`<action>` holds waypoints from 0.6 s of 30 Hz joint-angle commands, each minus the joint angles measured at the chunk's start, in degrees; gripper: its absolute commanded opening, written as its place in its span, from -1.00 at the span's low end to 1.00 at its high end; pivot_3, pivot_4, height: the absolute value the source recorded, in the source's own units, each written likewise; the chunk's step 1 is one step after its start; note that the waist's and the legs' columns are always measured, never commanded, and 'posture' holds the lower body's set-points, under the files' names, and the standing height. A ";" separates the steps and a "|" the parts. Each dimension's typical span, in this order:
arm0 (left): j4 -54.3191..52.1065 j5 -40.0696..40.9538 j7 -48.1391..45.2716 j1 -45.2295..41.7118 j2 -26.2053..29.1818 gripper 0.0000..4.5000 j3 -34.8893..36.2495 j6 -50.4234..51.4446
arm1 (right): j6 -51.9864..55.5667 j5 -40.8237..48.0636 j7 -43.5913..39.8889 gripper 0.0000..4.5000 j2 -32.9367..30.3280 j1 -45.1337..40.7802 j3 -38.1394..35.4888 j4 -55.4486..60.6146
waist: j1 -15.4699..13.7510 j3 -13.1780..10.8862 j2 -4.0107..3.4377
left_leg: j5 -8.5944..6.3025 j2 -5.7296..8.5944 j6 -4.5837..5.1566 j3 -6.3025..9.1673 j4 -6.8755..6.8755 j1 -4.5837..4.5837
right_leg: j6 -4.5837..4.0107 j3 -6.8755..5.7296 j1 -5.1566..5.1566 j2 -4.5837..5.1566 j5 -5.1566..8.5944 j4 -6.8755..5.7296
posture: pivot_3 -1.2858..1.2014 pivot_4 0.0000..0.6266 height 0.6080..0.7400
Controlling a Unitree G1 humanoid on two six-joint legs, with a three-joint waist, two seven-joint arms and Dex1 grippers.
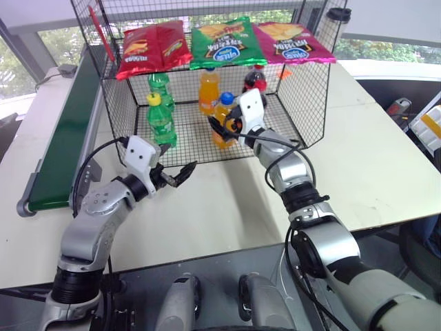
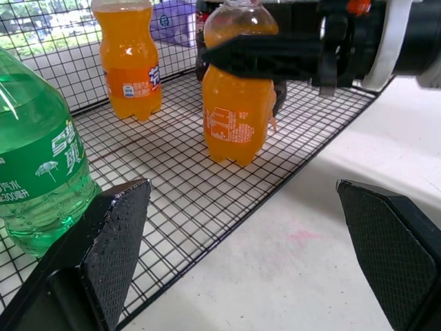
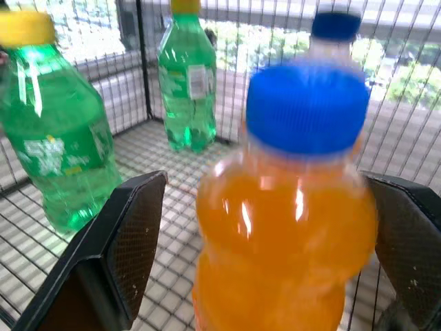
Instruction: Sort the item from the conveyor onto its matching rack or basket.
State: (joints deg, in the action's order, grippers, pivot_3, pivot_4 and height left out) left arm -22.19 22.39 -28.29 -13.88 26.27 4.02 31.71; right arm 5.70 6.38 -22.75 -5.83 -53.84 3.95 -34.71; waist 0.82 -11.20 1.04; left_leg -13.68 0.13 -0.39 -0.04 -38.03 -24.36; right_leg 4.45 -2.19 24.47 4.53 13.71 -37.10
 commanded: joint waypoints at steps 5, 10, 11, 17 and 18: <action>-0.12 -0.92 0.06 -0.67 -0.54 1.00 -0.36 -2.37 | 7.28 -0.04 -1.75 0.96 -3.35 6.05 -0.07 15.48 | -0.22 0.00 0.00 | 0.00 0.02 0.00 0.00 0.00 0.00 | 0.00 0.00 -0.01 0.03 0.00 0.01 | 0.03 -0.52 0.98; 0.23 -0.98 0.05 -0.57 -1.07 1.00 -0.79 -2.79 | 13.95 0.46 -2.71 0.96 -6.48 11.62 0.07 26.09 | -0.11 0.00 0.00 | 0.00 0.01 0.00 0.00 0.00 0.00 | 0.00 0.00 -0.01 0.02 0.00 0.01 | 0.03 -0.52 0.98; 0.22 -1.01 0.04 -0.41 -1.12 1.00 -0.85 -2.89 | 15.43 0.79 -3.04 0.96 -7.06 12.78 0.10 28.45 | -0.12 0.00 0.00 | 0.00 0.01 0.00 0.00 0.00 0.00 | 0.00 0.00 0.00 0.02 0.00 0.01 | 0.03 -0.52 0.98; -0.66 -1.96 0.65 2.68 -1.57 1.00 -1.01 -3.97 | 27.61 7.02 -8.14 0.96 -11.66 22.99 -0.06 47.62 | -0.20 0.00 0.01 | 0.00 0.01 0.01 0.00 0.02 0.00 | 0.00 0.00 0.00 0.03 0.01 0.04 | 0.03 -0.52 0.98; -0.89 -2.40 0.90 3.26 -1.54 1.00 -1.09 -4.20 | 29.80 8.84 -8.86 0.96 -12.20 24.68 -0.57 50.36 | -0.20 0.00 0.01 | -0.01 0.01 0.01 0.00 0.02 0.00 | 0.00 0.00 -0.01 0.03 0.01 0.04 | 0.03 -0.52 0.98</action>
State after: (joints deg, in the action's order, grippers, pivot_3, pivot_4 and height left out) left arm -20.89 20.65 -27.84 -10.81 24.61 2.87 29.17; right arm 32.79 12.01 -30.29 -17.48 -29.72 4.13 9.57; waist 0.62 -11.19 1.04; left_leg -13.68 0.14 -0.38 -0.04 -38.01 -24.37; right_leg 4.45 -2.18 24.46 4.56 13.72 -37.07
